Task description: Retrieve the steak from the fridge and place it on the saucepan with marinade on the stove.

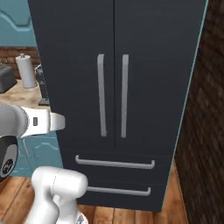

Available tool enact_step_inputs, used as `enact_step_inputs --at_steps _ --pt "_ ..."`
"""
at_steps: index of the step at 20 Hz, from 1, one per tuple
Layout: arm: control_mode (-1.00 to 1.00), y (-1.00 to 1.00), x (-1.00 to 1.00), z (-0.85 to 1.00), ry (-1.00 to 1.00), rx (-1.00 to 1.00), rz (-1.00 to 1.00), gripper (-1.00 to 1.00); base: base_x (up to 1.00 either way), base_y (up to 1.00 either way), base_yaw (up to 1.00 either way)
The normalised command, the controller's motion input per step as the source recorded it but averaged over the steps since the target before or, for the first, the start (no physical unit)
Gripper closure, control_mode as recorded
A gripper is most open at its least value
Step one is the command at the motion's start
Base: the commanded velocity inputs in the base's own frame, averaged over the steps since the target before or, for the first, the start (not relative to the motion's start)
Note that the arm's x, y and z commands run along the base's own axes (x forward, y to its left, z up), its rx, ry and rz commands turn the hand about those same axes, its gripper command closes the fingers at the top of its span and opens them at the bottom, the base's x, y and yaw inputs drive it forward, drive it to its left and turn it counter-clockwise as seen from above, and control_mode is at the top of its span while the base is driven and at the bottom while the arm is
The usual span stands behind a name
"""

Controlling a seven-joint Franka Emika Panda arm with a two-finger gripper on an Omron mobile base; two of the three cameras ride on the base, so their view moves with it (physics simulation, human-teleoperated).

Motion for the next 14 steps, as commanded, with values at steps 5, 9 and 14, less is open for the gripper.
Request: enact_step_inputs --at_steps 5,9,14 --pt "1.0 0.0 0.0 0.0 0.0 0.0 0.0 -1.0 -0.11 -0.82 0.0" --pt "1.0 0.0 0.0 0.0 0.0 0.0 0.0 -1.0 -0.03 -0.5 0.0" --pt "1.0 0.0 0.0 0.0 0.0 0.0 0.0 -1.0 -0.16 -0.09 0.0"
